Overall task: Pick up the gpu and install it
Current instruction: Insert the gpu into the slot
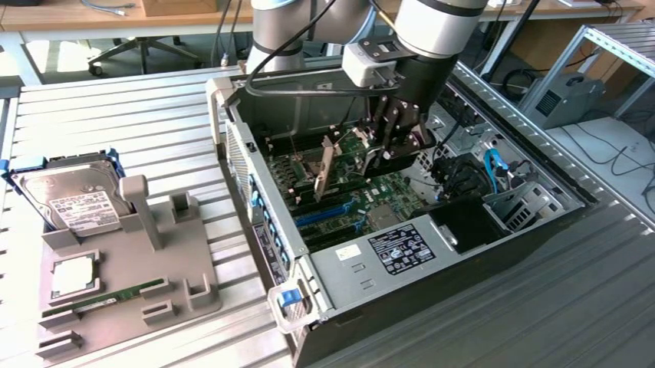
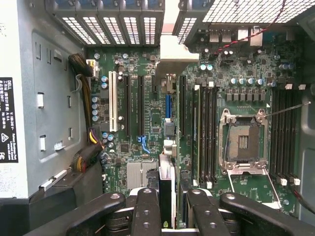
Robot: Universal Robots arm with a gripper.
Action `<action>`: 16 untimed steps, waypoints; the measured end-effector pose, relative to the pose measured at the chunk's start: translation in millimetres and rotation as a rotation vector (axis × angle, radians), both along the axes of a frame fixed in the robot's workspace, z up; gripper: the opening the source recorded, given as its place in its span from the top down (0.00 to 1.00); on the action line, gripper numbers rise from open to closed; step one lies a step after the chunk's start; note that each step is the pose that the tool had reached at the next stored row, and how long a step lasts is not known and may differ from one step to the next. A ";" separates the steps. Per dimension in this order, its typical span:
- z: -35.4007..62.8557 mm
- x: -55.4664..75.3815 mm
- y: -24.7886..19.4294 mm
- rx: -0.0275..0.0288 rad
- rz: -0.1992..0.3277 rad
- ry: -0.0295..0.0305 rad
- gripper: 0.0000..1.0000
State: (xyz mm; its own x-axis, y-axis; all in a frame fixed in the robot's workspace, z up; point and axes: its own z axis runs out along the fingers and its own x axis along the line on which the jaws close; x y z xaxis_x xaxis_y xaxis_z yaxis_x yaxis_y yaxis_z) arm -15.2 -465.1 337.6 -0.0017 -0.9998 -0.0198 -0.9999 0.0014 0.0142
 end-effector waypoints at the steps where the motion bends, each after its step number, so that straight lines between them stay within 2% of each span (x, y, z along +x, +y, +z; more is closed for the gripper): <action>1: 0.0 0.0 0.0 0.0001 0.000 0.0000 0.73; 12: -0.1 -0.1 0.0 0.0002 0.000 0.0000 0.73; 13: -0.3 -0.1 0.0 0.0058 0.000 -0.0001 0.73; 16: -0.1 -0.1 0.0 0.0296 0.000 0.0000 0.73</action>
